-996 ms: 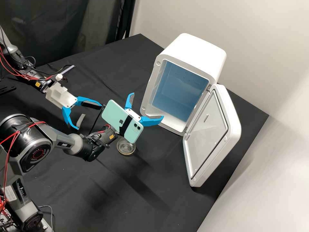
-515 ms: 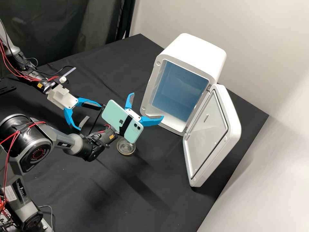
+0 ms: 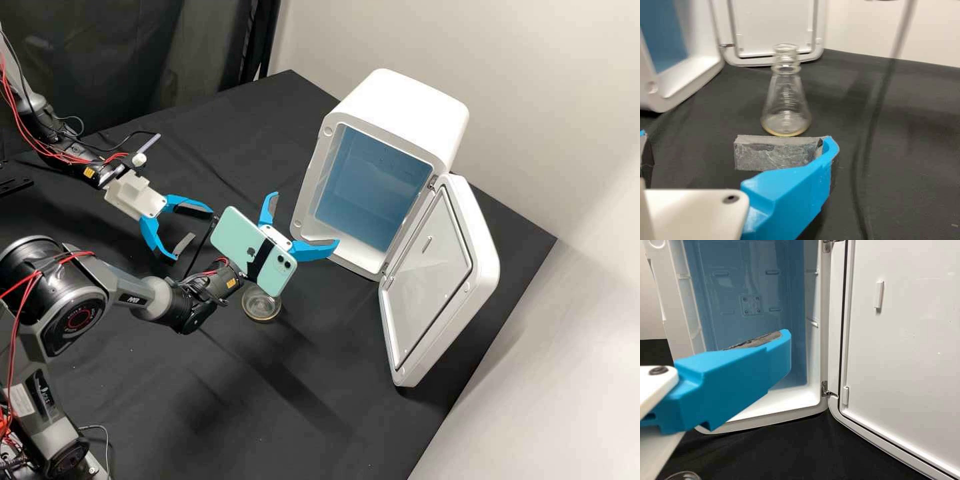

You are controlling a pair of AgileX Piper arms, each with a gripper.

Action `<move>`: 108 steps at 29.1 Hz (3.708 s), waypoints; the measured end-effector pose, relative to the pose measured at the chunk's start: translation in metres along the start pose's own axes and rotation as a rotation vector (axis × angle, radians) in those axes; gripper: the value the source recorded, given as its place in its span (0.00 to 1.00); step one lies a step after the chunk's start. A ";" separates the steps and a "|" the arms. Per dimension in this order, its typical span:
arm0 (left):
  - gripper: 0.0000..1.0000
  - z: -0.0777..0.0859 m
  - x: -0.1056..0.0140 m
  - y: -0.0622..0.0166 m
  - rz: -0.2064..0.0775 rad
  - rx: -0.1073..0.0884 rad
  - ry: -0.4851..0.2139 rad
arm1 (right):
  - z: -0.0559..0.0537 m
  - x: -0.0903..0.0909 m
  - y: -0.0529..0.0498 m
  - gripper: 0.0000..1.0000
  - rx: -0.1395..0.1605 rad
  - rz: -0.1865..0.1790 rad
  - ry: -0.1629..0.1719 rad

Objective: Place the flask in the incubator

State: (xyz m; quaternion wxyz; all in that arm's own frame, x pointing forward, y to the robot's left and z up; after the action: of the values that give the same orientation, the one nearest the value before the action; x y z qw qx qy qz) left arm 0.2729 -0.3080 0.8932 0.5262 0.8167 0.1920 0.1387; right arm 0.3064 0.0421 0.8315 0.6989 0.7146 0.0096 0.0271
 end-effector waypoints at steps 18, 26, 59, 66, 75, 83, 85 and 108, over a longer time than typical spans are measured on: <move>1.00 -0.015 -0.012 0.0175 0.047 0.026 0.014 | 0.000 0.000 0.000 1.00 0.000 0.000 0.000; 1.00 -0.008 -0.019 0.0300 0.088 0.017 -0.013 | 0.000 0.000 0.000 1.00 0.000 0.000 0.000; 1.00 -0.007 -0.022 0.0276 0.078 0.015 -0.021 | 0.019 -0.024 -0.004 1.00 0.015 -0.004 0.010; 1.00 -0.007 -0.022 0.0276 0.078 0.015 -0.021 | 0.024 -0.033 -0.007 1.00 0.000 -0.021 0.025; 1.00 -0.007 -0.022 0.0276 0.078 0.015 -0.021 | 0.026 -0.045 -0.016 1.00 -0.017 -0.065 0.055; 1.00 -0.004 -0.021 0.0269 0.075 0.012 -0.031 | 0.032 -0.056 -0.023 1.00 -0.024 -0.113 0.037; 1.00 -0.004 -0.021 0.0268 0.074 0.014 -0.033 | 0.034 -0.060 -0.025 1.00 -0.025 -0.129 0.027; 1.00 0.004 -0.020 0.0254 0.065 0.027 -0.064 | 0.071 -0.075 -0.057 1.00 -0.041 -0.287 -0.124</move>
State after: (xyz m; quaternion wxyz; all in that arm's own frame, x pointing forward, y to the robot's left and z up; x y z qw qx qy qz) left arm 0.2606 -0.3297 0.9144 0.5163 0.8335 0.1504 0.1270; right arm 0.2371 -0.0315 0.7713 0.7094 0.6917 0.0678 -0.1172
